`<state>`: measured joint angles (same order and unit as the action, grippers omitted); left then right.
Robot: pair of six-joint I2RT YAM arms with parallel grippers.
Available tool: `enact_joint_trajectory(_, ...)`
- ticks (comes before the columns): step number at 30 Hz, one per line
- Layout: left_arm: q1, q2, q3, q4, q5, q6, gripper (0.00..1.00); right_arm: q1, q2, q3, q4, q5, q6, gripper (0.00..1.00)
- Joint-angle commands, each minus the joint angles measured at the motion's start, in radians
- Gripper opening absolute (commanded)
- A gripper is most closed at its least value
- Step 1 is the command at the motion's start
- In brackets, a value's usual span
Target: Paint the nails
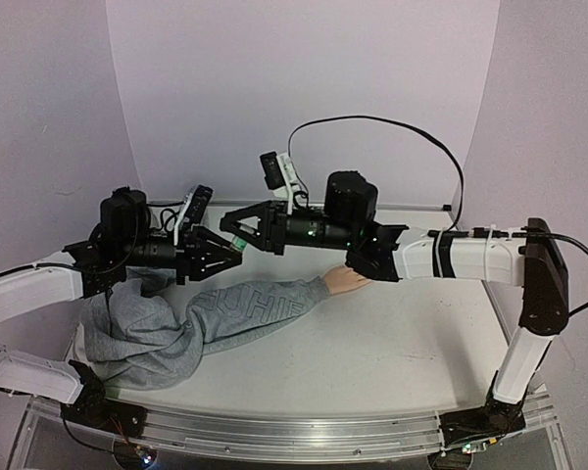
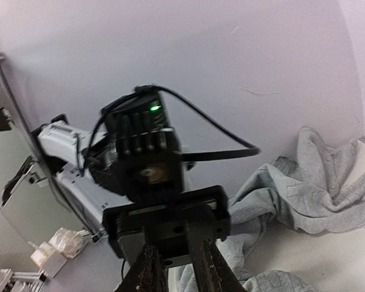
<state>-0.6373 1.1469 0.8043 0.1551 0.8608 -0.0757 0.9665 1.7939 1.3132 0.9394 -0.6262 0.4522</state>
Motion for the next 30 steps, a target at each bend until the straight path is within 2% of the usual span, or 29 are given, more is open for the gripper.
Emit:
enact_joint_trajectory(1,0.024,-0.109,-0.036,0.055,-0.449,0.073,0.0,0.127,0.059,0.11,-0.241,0.442,0.074,0.0)
enact_joint_trajectory(3,0.023,-0.133,-0.055,0.054,-0.559,0.112,0.0,0.218,0.1,0.246,-0.45,0.81,0.178,0.0)
enact_joint_trajectory(5,0.024,-0.147,-0.064,0.049,-0.622,0.132,0.0,0.295,0.132,0.322,-0.509,0.988,0.266,0.0)
enact_joint_trajectory(9,0.022,-0.157,-0.066,0.039,-0.63,0.138,0.0,0.345,0.176,0.437,-0.551,1.066,0.292,0.0)
enact_joint_trajectory(14,0.022,-0.144,-0.055,0.026,-0.603,0.138,0.0,0.345,0.137,0.44,-0.54,1.065,0.248,0.02)
enact_joint_trajectory(20,0.023,-0.122,-0.037,0.003,-0.565,0.13,0.0,0.322,0.017,0.351,-0.512,1.078,0.121,0.57)
enact_joint_trajectory(24,0.024,-0.111,-0.028,-0.011,-0.547,0.123,0.0,0.262,-0.094,0.234,-0.501,1.004,0.055,0.8)
enact_joint_trajectory(27,0.024,-0.096,-0.015,-0.017,-0.483,0.112,0.0,0.183,-0.184,0.108,-0.442,0.845,-0.011,0.97)
enact_joint_trajectory(30,0.027,-0.063,0.019,-0.016,-0.3,0.092,0.0,0.055,-0.236,0.001,-0.383,0.522,-0.064,0.98)
